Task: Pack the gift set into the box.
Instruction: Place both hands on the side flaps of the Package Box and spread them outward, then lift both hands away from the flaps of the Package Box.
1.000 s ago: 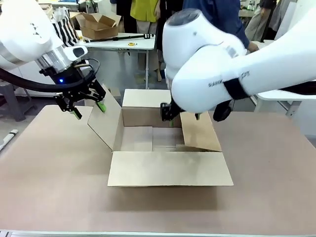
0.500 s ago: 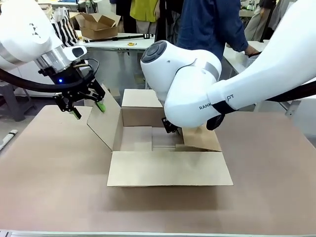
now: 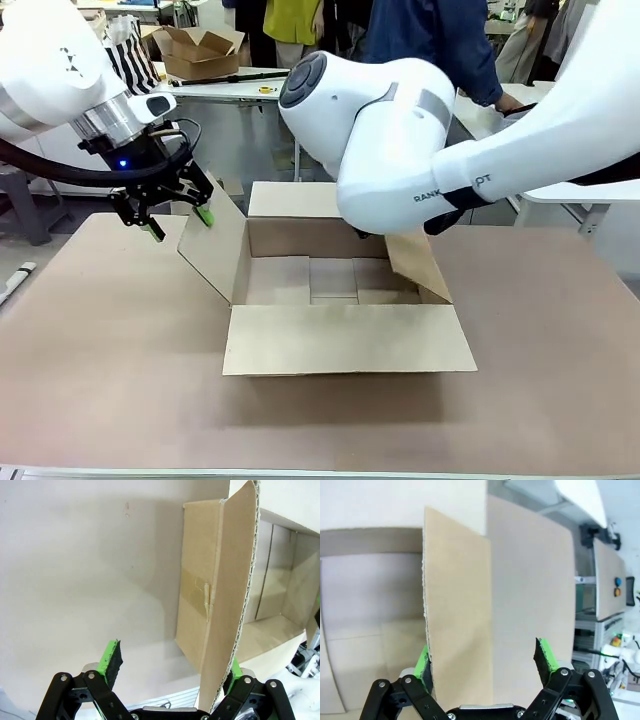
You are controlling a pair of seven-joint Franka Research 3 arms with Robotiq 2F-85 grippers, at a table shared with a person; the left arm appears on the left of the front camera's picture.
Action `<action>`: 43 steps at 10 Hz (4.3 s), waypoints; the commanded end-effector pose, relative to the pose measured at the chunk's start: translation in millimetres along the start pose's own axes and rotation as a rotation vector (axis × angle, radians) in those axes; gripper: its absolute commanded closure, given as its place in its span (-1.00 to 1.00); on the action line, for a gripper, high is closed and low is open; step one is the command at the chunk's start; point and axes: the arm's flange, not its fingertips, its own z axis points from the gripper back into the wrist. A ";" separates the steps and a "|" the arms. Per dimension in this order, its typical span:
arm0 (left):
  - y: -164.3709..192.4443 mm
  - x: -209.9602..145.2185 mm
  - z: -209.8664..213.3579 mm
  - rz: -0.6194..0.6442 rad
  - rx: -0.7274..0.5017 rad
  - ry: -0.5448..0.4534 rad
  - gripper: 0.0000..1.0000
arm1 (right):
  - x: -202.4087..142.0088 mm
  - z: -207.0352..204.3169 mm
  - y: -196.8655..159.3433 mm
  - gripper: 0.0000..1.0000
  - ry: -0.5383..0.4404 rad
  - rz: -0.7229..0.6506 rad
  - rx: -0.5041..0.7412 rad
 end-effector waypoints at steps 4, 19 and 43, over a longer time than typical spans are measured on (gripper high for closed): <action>-0.8 -0.1 2.2 0.014 0.023 -0.004 -1.00 | -0.4 18.1 -41.9 -1.00 0.024 -0.068 0.016; -0.8 -0.1 2.2 0.014 0.023 -0.004 -1.00 | -65.3 -83.0 -182.5 -1.00 0.183 -0.558 0.611; -0.8 -0.1 2.2 0.014 0.023 -0.004 -1.00 | -60.0 -82.1 -186.4 -1.00 0.187 -0.600 0.574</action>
